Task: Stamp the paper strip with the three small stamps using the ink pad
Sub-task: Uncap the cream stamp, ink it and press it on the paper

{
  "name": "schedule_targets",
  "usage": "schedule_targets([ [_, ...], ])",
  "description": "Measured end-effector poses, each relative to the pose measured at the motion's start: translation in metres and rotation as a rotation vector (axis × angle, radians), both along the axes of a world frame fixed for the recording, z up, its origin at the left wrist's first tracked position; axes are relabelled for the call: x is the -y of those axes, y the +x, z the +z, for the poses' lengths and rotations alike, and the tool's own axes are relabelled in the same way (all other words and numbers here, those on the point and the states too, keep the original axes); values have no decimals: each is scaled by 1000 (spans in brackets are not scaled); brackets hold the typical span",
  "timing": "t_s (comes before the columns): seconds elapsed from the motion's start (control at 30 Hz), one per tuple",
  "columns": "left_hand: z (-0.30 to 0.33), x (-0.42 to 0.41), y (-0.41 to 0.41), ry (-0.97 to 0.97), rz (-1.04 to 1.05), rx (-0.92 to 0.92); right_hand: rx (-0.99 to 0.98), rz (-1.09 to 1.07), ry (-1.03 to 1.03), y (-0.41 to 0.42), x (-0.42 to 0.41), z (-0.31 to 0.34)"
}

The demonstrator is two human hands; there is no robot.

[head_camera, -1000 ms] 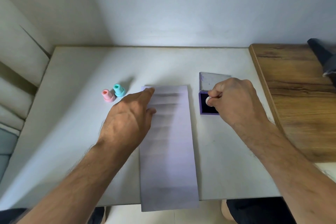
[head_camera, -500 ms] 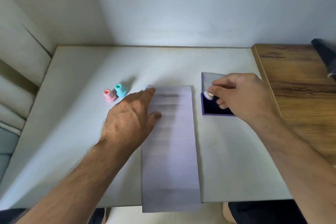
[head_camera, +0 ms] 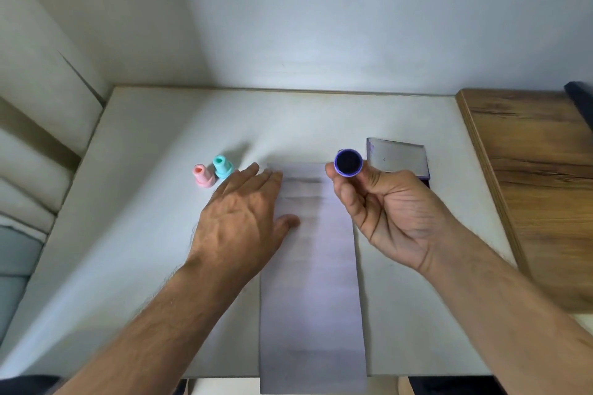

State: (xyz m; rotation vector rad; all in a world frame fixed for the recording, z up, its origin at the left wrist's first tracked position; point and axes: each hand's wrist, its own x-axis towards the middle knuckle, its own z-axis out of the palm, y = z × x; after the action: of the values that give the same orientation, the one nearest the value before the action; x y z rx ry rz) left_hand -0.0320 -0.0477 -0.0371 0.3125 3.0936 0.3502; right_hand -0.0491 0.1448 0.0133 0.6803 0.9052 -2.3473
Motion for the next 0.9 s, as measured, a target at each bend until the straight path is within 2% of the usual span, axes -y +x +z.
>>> schedule_targets([
  [0.43, 5, -1, 1, -21, 7, 55, -55, 89, -46, 6, 12, 4],
  [0.63, 4, -1, 0, -77, 1, 76, -173, -25, 326, -1, 14, -13],
  [0.83, 0, -2, 2, -108, -19, 45, -326, -74, 573, -14, 38, -26],
  [0.9, 5, -4, 3, -120, -28, 38, -425, -101, 779, -20, 48, -36],
])
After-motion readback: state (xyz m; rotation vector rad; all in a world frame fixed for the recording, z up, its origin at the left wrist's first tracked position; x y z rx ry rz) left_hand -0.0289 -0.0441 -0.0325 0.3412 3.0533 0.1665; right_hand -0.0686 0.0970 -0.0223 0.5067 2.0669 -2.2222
